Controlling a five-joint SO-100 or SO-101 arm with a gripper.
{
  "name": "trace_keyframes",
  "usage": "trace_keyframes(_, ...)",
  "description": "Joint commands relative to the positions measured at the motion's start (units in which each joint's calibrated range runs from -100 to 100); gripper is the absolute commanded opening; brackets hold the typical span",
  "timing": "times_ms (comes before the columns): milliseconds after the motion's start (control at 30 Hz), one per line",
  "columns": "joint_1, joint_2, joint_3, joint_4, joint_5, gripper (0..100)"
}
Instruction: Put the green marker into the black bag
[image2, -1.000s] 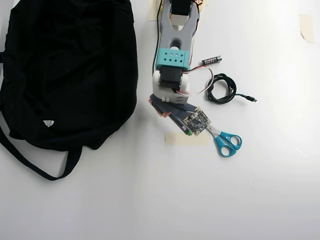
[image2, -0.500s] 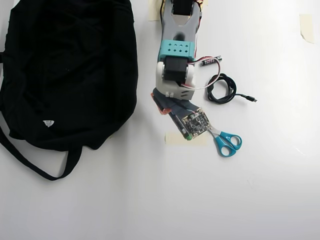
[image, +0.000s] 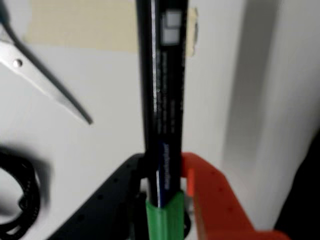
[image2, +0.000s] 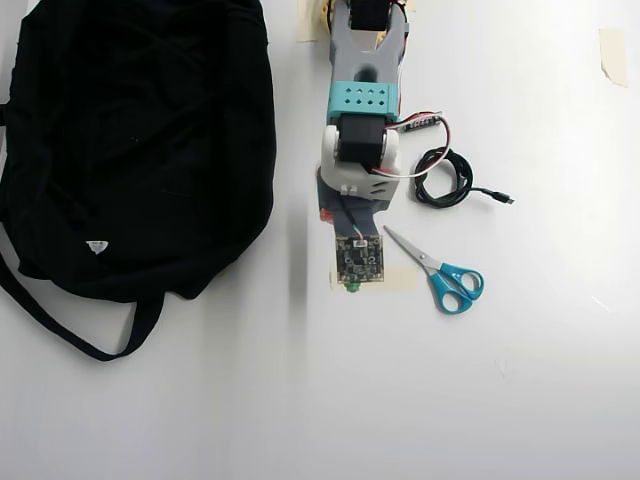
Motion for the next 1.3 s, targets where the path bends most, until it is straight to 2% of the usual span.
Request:
trace_keyframes(0,-0.71,-2.79,-2.39,-0.02,-1.37,2)
trace_keyframes(200,-1.01,-9.18,4.08,-2.69,-1.37,2)
trace_keyframes(633,-2.73,-33.67,34.80,-8.81,-1.42,2)
trace_keyframes(833,-4.15,-45.70,45.50,-8.81,-4.41,2)
trace_keyframes(1033,-3.63,-53.75,48.28,-8.38,-8.45,2)
trace_keyframes(1267,1.01,-55.32,48.28,-8.64,-8.76,2)
